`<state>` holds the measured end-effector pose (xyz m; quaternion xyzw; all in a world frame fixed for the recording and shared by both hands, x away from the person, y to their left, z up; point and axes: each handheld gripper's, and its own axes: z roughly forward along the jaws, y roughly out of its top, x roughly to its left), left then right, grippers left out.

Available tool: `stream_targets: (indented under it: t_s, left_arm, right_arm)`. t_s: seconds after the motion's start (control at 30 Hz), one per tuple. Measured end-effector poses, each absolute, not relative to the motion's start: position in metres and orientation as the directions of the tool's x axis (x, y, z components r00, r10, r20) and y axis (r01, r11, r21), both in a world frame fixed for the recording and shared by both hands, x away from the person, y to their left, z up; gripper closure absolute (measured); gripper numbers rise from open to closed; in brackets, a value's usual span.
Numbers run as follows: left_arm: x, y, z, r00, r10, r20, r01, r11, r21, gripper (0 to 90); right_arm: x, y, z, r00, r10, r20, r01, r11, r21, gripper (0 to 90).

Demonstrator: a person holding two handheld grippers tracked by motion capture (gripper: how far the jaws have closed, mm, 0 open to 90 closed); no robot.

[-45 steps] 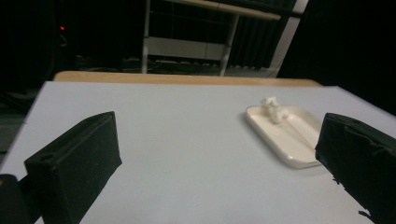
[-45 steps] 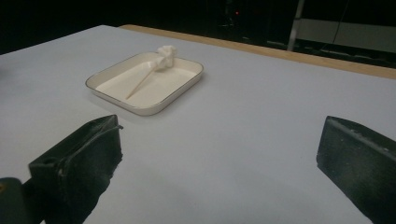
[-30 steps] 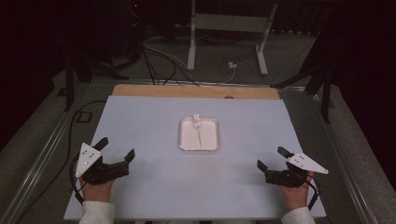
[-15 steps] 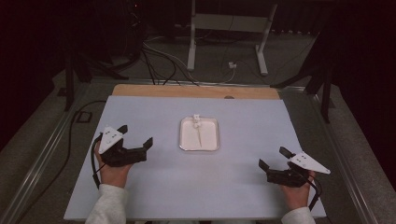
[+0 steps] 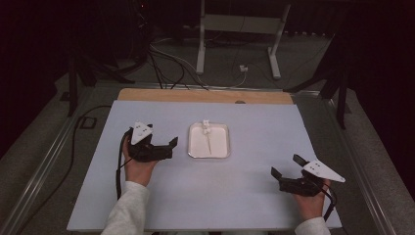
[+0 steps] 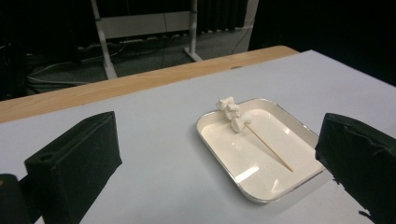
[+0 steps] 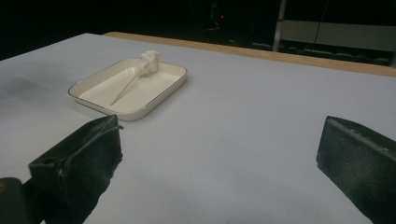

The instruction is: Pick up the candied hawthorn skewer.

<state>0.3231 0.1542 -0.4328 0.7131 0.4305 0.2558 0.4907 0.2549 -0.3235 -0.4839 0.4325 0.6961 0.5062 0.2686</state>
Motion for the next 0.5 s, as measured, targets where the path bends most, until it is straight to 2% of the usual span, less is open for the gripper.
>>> stream_targets:
  t_s: [0.5]
  left_arm:
    - [0.352,0.122,-0.449,0.504,0.863,-0.035,0.395,-0.194,0.898,0.8]
  right_arm:
    - [0.255,-0.324,-0.484,-0.479,0.875,0.066,0.333,0.112,0.936,0.3]
